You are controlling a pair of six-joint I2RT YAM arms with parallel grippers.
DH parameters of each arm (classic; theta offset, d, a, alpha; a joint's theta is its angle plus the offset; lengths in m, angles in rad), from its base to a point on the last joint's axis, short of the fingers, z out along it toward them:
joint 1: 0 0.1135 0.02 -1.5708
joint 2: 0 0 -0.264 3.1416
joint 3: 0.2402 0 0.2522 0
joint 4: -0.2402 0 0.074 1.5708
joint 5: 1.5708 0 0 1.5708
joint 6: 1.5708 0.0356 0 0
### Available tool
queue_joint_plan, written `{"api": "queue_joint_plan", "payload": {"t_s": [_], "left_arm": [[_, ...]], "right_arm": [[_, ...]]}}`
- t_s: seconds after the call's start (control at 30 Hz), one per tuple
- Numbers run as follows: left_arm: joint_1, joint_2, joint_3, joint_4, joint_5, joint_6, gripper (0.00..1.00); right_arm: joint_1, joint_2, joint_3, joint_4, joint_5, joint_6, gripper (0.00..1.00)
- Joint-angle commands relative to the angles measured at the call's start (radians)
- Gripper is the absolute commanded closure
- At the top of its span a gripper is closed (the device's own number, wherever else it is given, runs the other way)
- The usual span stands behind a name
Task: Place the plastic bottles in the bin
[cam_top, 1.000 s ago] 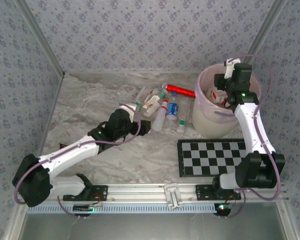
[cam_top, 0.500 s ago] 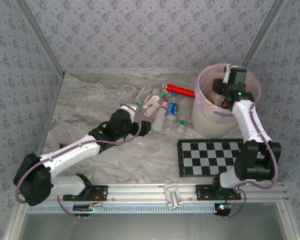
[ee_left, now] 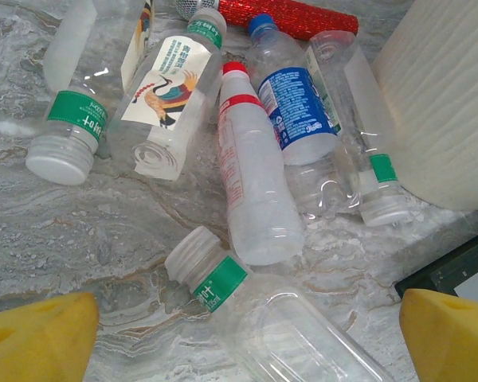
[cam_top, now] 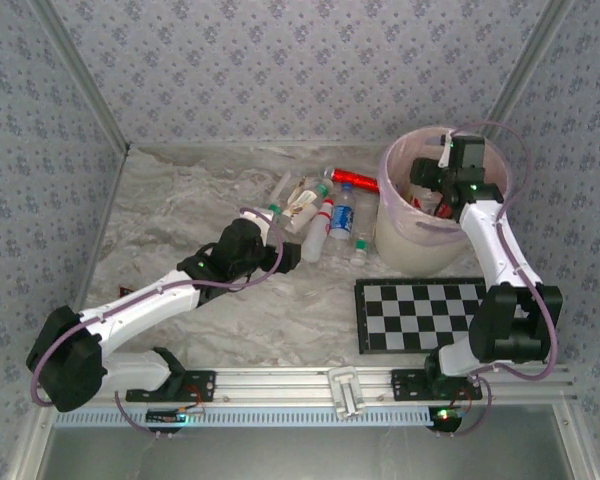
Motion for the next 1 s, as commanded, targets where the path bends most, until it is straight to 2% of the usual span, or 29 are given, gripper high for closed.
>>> {"api": "queue_joint_plan", "payload": {"t_s": [0.0,0.1,0.3,0.47,0.57,0.6,0.73,0.77,0.8,0.87,0.97], "left_arm": [[0.009,-0.008,0.009,-0.006,-0.016,-0.004,0.03],[0.011,-0.009,0.015,-0.014,-0.016,-0.006,0.03],[0.046,-0.008,0.042,-0.067,-0.023,0.001,0.01],[0.147,0.039,0.103,-0.097,0.042,0.041,0.01],[0.220,0.114,0.159,-0.099,0.099,0.092,0.01],[0.248,0.149,0.181,-0.092,0.133,0.111,0.01],[0.347,0.321,0.290,-0.081,0.299,0.183,0.19],[0.362,0.364,0.323,-0.086,0.334,0.191,0.21],[0.378,0.414,0.361,-0.092,0.367,0.195,0.22],[0.389,0.506,0.455,-0.136,0.381,0.200,0.24],[0.391,0.613,0.556,-0.167,0.375,0.218,0.22]], "right_arm": [[0.006,-0.065,0.062,-0.166,0.009,0.016,0.11],[0.002,-0.105,0.103,-0.240,0.046,0.027,0.00],[-0.026,-0.203,0.118,-0.307,0.073,0.071,0.00],[-0.053,-0.267,0.113,-0.336,0.021,0.098,0.00],[-0.057,-0.321,0.088,-0.337,-0.107,0.113,0.00],[-0.060,-0.339,0.074,-0.334,-0.191,0.120,0.00],[-0.100,-0.374,0.015,-0.277,-0.688,0.121,0.00],[-0.100,-0.372,0.012,-0.281,-0.742,0.113,0.00],[-0.098,-0.372,0.015,-0.309,-0.753,0.089,0.00],[-0.097,-0.399,0.000,-0.338,-0.690,0.058,0.00],[-0.100,-0.464,-0.061,-0.276,-0.701,0.084,0.00]]}}
